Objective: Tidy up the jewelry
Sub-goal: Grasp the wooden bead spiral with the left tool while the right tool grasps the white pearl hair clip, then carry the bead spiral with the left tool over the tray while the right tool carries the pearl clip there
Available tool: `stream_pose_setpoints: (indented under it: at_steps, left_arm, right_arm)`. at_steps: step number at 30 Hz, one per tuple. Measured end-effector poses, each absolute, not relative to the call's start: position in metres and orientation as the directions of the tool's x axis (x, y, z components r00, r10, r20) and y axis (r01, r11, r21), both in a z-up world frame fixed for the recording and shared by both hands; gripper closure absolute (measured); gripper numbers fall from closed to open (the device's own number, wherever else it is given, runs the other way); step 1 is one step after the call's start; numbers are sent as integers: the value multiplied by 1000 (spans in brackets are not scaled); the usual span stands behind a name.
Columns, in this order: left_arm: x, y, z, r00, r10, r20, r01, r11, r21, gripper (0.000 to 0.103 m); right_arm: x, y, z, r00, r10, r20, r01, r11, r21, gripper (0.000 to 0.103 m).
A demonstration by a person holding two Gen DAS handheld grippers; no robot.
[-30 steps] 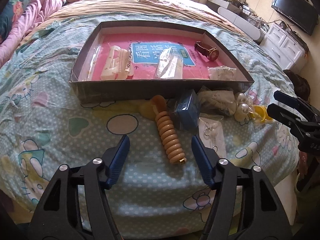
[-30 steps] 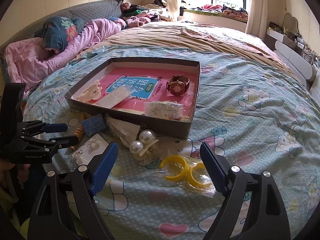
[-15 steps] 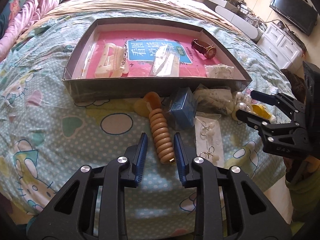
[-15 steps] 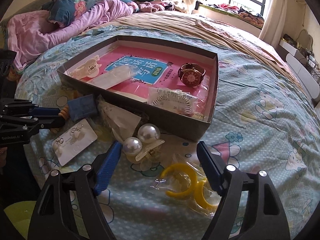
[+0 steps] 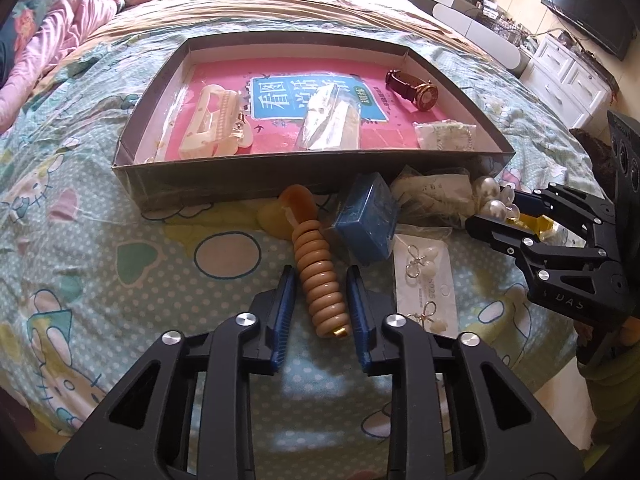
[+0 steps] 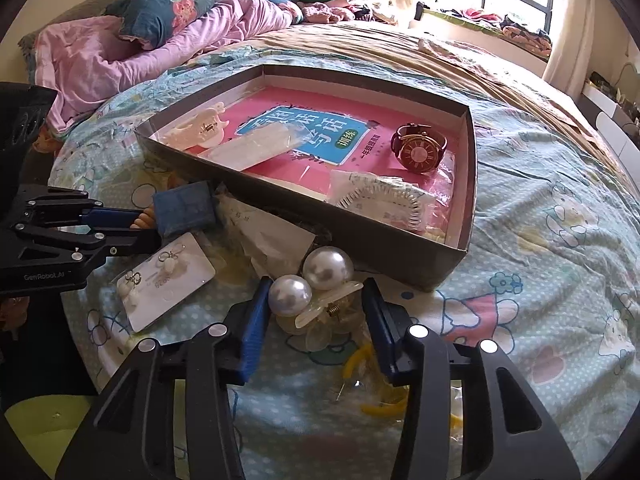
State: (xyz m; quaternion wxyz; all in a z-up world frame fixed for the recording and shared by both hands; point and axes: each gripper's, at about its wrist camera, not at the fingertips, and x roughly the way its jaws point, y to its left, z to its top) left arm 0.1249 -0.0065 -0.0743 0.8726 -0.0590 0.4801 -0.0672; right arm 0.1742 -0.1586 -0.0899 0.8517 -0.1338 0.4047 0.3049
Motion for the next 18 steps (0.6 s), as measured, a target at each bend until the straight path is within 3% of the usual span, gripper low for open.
stream_pose_setpoints:
  at_steps: [18]
  left_arm:
    - [108, 13, -27, 654, -178, -735, 47, 980, -196, 92]
  right_arm:
    - [156, -181, -51, 542, 443, -714, -593, 803, 48, 60]
